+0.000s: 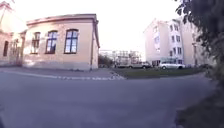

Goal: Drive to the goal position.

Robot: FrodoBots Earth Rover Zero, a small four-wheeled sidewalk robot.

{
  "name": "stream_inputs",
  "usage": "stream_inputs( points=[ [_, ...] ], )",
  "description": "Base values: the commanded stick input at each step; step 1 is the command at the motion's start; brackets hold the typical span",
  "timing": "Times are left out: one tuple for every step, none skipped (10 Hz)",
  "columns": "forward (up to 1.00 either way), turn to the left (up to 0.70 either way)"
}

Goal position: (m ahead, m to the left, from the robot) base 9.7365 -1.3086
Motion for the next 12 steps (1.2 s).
stream_inputs(
  points=[
    [0.5, 0.0],
    [0.5, 0.0],
    [0.5, 0.0],
    [0.5, 0.0],
    [0.5, 0.0],
    [0.5, 0.0],
    [0.5, 0.0],
    [0.5, 0.0],
    [0.5, 0.0],
    [0.5, 0.0],
    [0.5, 0.0],
    [0.5, 0.0]
  ],
)
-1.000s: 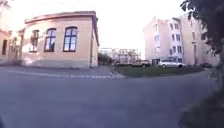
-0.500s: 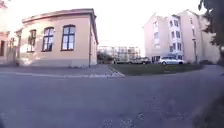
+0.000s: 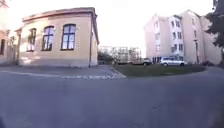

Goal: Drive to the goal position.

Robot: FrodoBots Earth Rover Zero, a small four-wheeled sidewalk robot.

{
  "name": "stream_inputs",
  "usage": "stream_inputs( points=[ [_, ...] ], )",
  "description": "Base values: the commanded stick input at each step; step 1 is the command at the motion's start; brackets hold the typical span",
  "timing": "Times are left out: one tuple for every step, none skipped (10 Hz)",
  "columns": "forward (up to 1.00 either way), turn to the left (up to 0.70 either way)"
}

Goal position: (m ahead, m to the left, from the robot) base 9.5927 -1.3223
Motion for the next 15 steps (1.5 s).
stream_inputs(
  points=[
    [0.5, 0.0],
    [0.5, 0.0],
    [0.5, 0.0],
    [0.5, 0.0],
    [0.5, 0.0],
    [0.5, 0.0],
    [0.5, 0.0],
    [0.5, 0.0],
    [0.5, 0.0],
    [0.5, 0.0],
    [0.5, 0.0],
    [0.5, 0.0],
    [0.5, 0.0],
    [0.5, 0.0],
    [0.5, 0.0]
  ],
)
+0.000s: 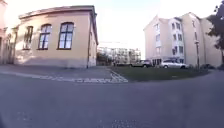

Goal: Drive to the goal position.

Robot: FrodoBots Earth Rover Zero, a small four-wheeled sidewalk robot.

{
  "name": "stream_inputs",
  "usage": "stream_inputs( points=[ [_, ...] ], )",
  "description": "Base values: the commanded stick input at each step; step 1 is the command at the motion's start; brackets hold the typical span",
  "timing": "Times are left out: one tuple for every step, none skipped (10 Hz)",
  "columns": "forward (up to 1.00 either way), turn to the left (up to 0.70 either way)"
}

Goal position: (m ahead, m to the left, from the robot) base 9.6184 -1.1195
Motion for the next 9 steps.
stream_inputs(
  points=[
    [0.5, 0.0],
    [0.5, 0.0],
    [0.5, 0.0],
    [0.5, 0.0],
    [0.5, 0.0],
    [0.5, 0.05],
    [0.5, 0.26],
    [0.5, 0.46],
    [0.5, 0.5]
  ],
)
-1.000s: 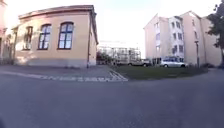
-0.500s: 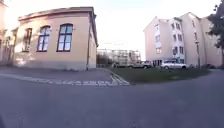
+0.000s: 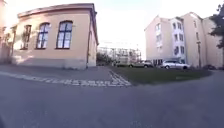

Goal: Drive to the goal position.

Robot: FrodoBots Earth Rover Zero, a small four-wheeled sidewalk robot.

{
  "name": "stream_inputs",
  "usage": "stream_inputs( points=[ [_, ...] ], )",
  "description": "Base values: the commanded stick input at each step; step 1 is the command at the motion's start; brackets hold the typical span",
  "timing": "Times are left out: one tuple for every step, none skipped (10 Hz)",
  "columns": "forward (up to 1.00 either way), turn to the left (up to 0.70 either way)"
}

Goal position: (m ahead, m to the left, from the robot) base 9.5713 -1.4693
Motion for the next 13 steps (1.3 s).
stream_inputs(
  points=[
    [0.5, 0.5],
    [0.5, 0.5],
    [0.5, 0.5],
    [0.5, 0.5],
    [0.5, 0.5],
    [0.5, 0.5],
    [0.5, 0.4],
    [0.5, 0.23],
    [0.5, 0.06],
    [0.5, 0.0],
    [0.5, 0.0],
    [0.5, 0.0],
    [0.5, 0.0]
  ],
)
